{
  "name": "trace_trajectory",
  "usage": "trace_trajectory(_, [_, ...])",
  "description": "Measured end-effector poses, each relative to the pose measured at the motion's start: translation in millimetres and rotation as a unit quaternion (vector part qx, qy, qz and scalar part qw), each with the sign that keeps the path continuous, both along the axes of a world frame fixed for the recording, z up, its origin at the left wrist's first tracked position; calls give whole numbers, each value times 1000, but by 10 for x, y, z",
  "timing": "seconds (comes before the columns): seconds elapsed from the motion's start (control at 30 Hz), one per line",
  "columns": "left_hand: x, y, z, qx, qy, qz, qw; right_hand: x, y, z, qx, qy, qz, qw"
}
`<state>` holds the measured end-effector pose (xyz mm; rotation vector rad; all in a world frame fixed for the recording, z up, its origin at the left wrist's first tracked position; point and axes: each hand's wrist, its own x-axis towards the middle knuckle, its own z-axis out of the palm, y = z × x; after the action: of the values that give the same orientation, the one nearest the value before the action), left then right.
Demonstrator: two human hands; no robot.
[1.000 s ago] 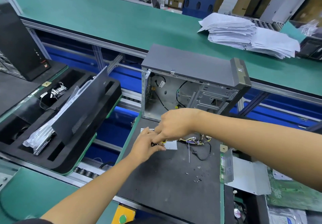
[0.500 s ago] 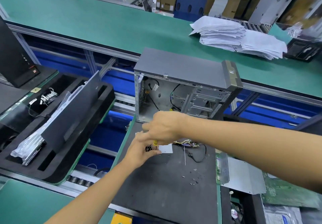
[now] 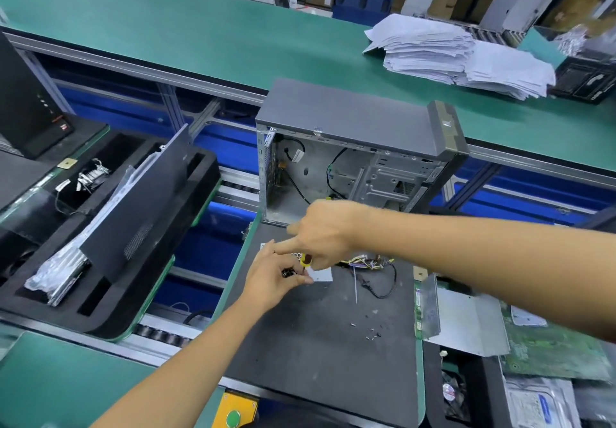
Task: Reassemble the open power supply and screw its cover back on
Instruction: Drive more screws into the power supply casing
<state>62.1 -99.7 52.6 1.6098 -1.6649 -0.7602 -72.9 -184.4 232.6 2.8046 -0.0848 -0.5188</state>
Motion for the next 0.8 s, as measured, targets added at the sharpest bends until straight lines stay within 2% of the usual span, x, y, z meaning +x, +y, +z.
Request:
trace_trajectory(0.07, [-5, 1, 19, 11, -3, 1, 1000, 11, -86, 95, -28, 47, 128, 990])
trace_trajectory(0.13, [2, -5, 36, 8, -5, -12, 1000, 10, -103, 116, -13, 53, 149, 987])
trace_trajectory(0.23, [5, -10, 36, 0, 22, -14, 1000, -83, -46, -12, 83, -15, -35, 996])
trace_trajectory(0.3, [-21, -4, 44, -3, 66, 14, 998, -97, 32, -95, 143, -51, -175, 973])
trace_trajectory(0.37, [-60, 14, 43, -12, 81, 23, 996, -79, 56, -135, 159, -53, -253, 953])
trace_trajectory(0.4, [-65, 16, 26, -12, 87, 25, 996, -68, 43, -148, 145, -50, -250, 956])
trace_trajectory(0.43, [-59, 13, 10, -2, 94, 25, 995, -63, 19, -137, 104, -44, -207, 972])
trace_trajectory(0.5, [-32, 1, 5, 24, 106, 28, 994, -34, -60, -44, 3, -21, -40, 999])
trace_trajectory(0.57, [-19, -7, 43, 47, 118, 20, 992, 7, -168, 75, -27, 28, 146, 988])
trace_trajectory(0.6, [-7, -8, 52, 51, 120, 12, 991, 41, -184, 124, -24, 55, 209, 976])
trace_trajectory(0.67, [-5, -8, 70, 45, 106, -9, 993, 61, -181, 137, -18, 70, 254, 965])
trace_trajectory(0.7, [-2, -5, 74, 47, 108, -12, 993, 48, -156, 102, -12, 62, 222, 973])
trace_trajectory(0.73, [5, -6, 56, 55, 128, -6, 990, 33, -116, 44, 1, 46, 148, 988])
trace_trajectory(0.77, [10, -5, 52, 65, 143, 4, 988, 23, -64, -14, 29, 25, 34, 999])
trace_trajectory(0.8, [9, -9, 39, 65, 138, 9, 988, 17, -21, -59, 67, 7, -95, 993])
